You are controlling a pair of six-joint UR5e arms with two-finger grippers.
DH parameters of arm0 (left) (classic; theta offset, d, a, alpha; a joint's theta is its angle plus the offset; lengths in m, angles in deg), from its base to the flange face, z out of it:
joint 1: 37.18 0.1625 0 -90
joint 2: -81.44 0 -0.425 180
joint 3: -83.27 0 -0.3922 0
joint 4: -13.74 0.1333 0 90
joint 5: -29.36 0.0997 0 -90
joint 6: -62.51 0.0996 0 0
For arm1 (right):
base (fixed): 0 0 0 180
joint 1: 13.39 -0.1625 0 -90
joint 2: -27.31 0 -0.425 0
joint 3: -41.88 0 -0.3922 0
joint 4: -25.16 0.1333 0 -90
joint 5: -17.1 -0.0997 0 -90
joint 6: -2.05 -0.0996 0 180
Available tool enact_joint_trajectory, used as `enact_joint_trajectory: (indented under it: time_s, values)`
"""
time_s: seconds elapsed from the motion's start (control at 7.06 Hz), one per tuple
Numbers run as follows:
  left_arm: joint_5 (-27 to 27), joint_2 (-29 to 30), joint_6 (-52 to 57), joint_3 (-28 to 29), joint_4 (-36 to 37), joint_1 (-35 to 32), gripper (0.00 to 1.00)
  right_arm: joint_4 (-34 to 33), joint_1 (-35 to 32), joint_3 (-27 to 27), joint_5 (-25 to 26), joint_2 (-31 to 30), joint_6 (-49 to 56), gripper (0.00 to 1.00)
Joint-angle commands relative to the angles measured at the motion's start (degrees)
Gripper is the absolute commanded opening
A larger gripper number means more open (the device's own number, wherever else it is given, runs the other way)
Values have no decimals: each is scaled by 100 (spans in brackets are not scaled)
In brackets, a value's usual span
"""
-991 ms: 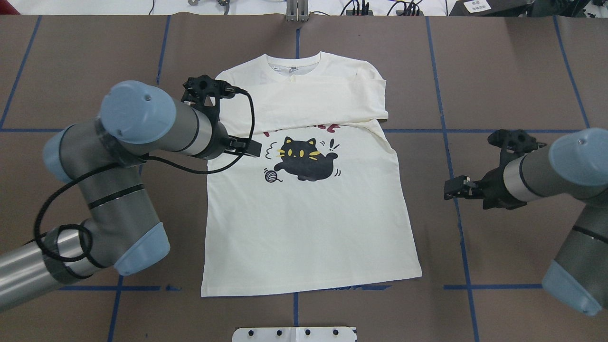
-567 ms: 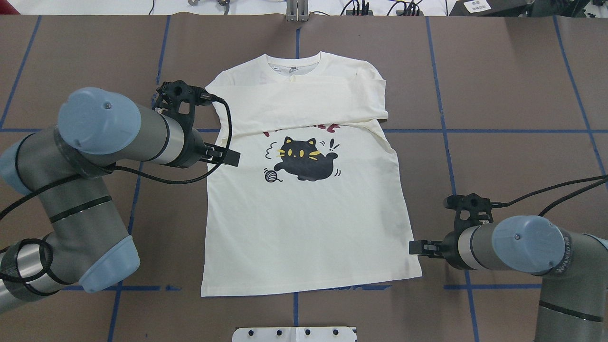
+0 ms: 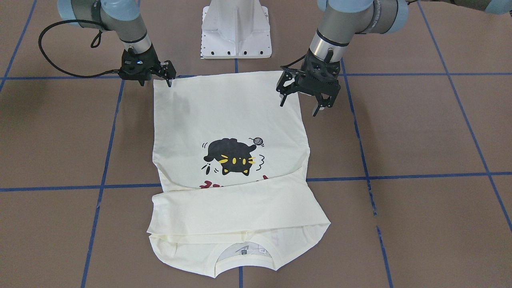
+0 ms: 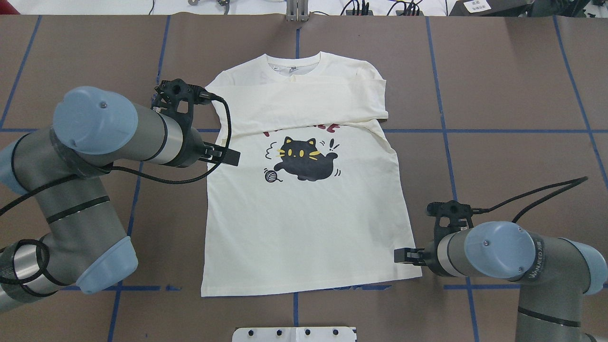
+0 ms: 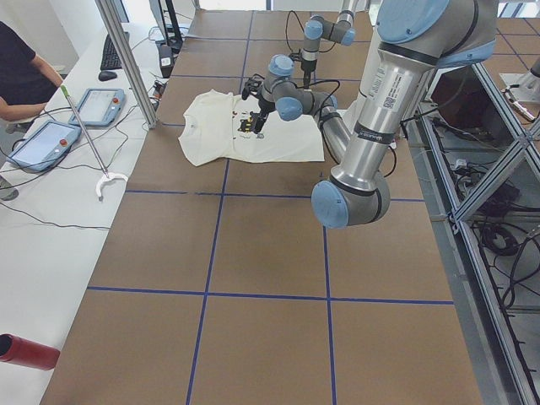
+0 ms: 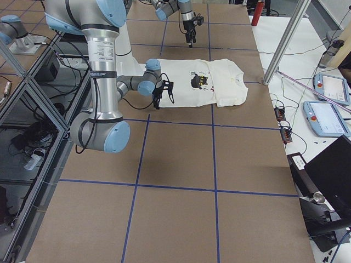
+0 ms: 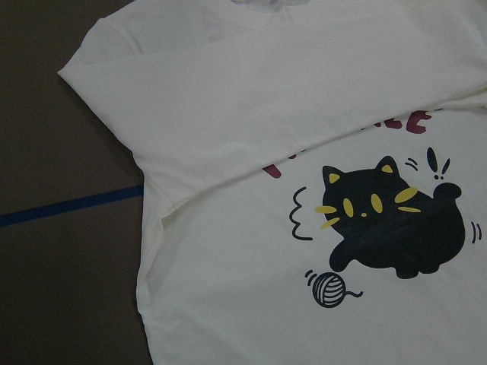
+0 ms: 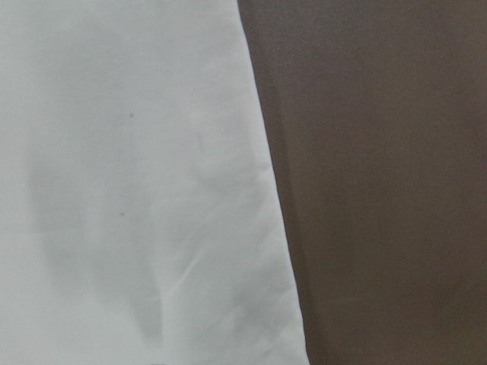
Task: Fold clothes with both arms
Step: 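Lower both grippers to the hem corners nearest the robot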
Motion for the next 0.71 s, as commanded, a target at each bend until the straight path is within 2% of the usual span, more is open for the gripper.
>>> enact_joint_trajectory:
  time_s: [0.0,0.28,0.42,0.57]
  values:
    - [-23,7,0,-12,0,-5,99,-123,13,-30,-8,15,0,99]
    - [-14,-1,0,-12,0,-5,99,-123,13,-56,-26,-3,0,98]
    - [-23,7,0,-12,0,-5,99,-131,13,-57,-61,-3,0,94]
    - [-23,8,0,-12,0,-5,99,-140,22,-91,-70,-3,0,86]
